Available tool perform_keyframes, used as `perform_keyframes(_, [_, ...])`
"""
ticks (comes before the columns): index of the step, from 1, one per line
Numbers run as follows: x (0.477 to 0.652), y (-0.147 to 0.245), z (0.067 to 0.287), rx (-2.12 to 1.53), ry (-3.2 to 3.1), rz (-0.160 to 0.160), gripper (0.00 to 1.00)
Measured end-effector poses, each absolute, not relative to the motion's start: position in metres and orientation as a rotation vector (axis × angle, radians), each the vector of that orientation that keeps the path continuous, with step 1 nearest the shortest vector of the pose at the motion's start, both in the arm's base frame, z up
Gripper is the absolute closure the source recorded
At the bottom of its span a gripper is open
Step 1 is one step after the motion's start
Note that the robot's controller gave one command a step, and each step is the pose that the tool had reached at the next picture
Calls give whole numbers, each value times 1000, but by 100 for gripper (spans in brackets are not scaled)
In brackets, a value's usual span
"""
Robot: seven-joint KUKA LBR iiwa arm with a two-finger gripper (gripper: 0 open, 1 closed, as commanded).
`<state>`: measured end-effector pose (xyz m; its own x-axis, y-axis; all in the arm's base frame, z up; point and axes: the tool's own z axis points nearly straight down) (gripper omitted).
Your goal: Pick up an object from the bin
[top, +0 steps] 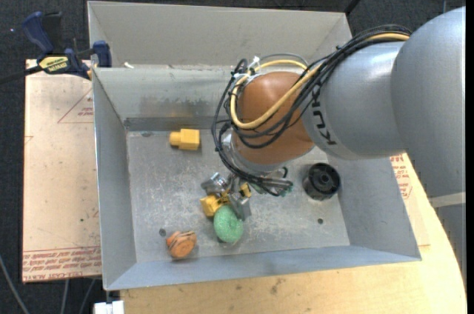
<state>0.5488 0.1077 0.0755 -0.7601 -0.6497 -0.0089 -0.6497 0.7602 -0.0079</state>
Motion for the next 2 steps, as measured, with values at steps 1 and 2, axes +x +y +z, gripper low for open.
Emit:
perform_keyframes(1, [577, 117, 76, -1098, 2941, 1, 100])
perform_keyframes(2, [577, 117, 76, -1098, 2941, 2, 100])
